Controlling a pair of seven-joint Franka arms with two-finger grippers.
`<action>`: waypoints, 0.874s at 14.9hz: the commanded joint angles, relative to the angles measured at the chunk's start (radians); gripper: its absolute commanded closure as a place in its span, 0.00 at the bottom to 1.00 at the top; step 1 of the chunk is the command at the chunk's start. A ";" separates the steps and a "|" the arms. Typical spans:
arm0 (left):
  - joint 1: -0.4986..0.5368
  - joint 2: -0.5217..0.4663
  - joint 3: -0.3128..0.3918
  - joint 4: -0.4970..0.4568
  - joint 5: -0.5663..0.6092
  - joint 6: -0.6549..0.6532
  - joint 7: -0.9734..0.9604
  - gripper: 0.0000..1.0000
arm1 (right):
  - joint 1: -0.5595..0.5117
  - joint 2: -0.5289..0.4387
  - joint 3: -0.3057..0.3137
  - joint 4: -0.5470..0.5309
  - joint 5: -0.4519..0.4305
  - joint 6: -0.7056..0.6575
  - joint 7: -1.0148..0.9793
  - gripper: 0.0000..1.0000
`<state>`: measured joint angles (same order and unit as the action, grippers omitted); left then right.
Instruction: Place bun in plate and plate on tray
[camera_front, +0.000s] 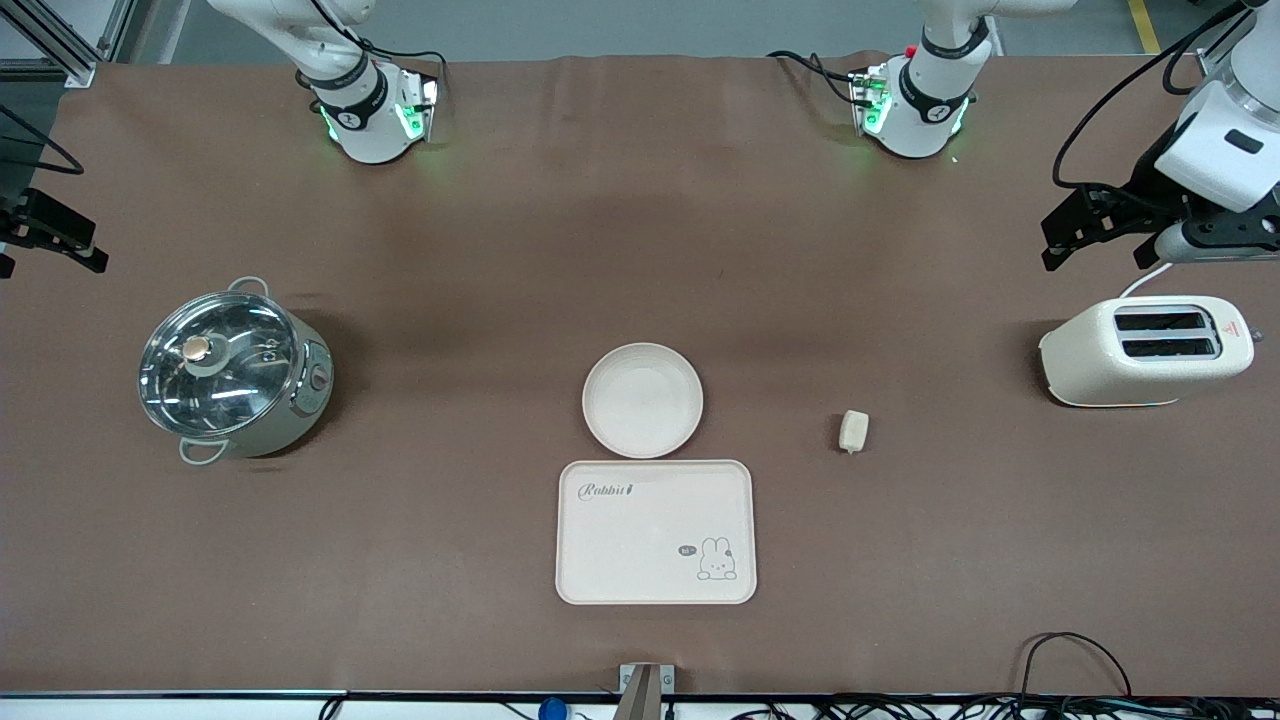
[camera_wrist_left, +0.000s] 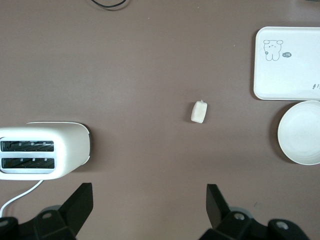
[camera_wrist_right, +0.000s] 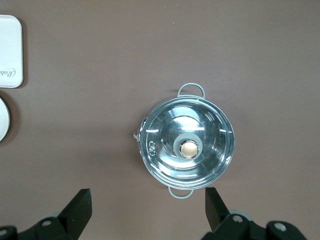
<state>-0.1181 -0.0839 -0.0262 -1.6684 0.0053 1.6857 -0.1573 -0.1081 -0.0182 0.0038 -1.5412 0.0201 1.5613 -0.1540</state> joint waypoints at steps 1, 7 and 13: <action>0.006 0.015 0.003 0.024 0.002 -0.024 0.031 0.00 | -0.001 -0.009 -0.002 -0.014 0.017 0.008 -0.009 0.00; -0.009 0.076 -0.008 0.012 0.002 -0.040 0.031 0.00 | 0.002 -0.002 -0.001 -0.014 0.056 0.035 -0.002 0.00; -0.020 0.436 -0.066 0.019 -0.013 0.083 0.016 0.00 | 0.168 0.165 0.001 -0.045 0.138 0.181 0.195 0.00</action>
<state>-0.1341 0.2179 -0.0600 -1.6918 -0.0006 1.7311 -0.1422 -0.0104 0.0952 0.0083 -1.5711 0.1451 1.6892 -0.0601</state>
